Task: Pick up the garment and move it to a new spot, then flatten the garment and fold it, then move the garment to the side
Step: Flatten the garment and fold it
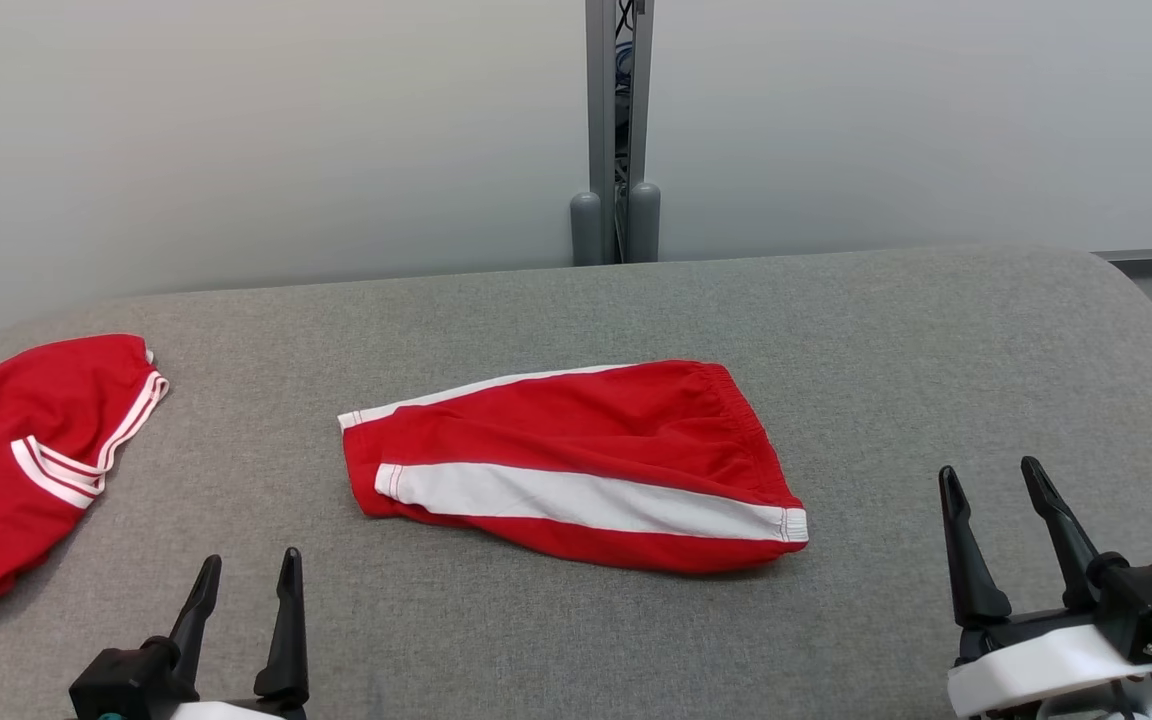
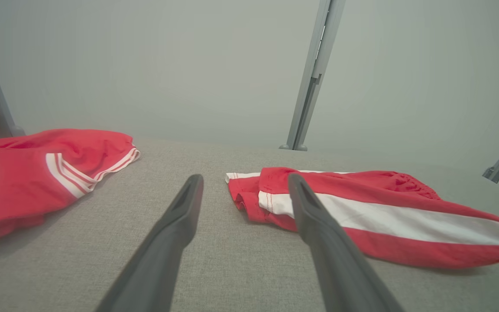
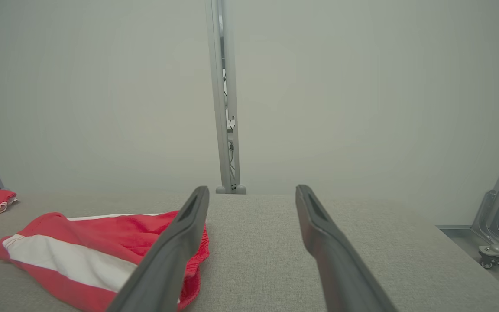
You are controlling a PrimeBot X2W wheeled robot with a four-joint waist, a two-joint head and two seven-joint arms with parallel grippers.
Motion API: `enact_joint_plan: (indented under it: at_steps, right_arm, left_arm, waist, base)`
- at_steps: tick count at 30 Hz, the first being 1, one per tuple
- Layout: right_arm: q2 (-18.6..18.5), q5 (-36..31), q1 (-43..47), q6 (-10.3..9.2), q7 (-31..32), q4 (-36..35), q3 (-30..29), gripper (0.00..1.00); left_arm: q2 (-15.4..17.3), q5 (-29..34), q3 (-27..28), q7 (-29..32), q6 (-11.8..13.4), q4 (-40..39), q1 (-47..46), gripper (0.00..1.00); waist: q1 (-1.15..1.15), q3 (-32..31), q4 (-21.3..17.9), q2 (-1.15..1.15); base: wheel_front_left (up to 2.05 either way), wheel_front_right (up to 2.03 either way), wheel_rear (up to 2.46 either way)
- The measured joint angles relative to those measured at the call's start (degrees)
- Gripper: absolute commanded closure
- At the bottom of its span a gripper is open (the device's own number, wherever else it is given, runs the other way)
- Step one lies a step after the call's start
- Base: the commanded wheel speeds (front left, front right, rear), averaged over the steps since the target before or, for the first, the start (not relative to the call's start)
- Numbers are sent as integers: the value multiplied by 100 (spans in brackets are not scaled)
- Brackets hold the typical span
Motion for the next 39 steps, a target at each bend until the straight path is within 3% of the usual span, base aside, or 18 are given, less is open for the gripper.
enact_joint_plan:
  at_steps: [20, 27, 39]
  right_arm:
    - [-1, -91, -151, 0, 0, 369, 300, 0]
    - [0, -165, -393, 0, 8, 1337, 791, 0]
    - [-182, 480, -1359, 0, 107, 2728, 1432, 0]
  left_arm:
    - [-186, 289, 142, 0, -272, 234, -25, 0]
    - [-224, 330, 66, 2, -332, 290, -158, 0]
    - [-212, 383, -13, 35, -332, 271, -389, 0]
  waist:
    - [0, 99, 55, 0]
    - [0, 253, 177, 0]
    - [0, 695, 541, 0]
  base:
    - [0, 0, 0]
    - [0, 0, 0]
    - [0, 0, 0]
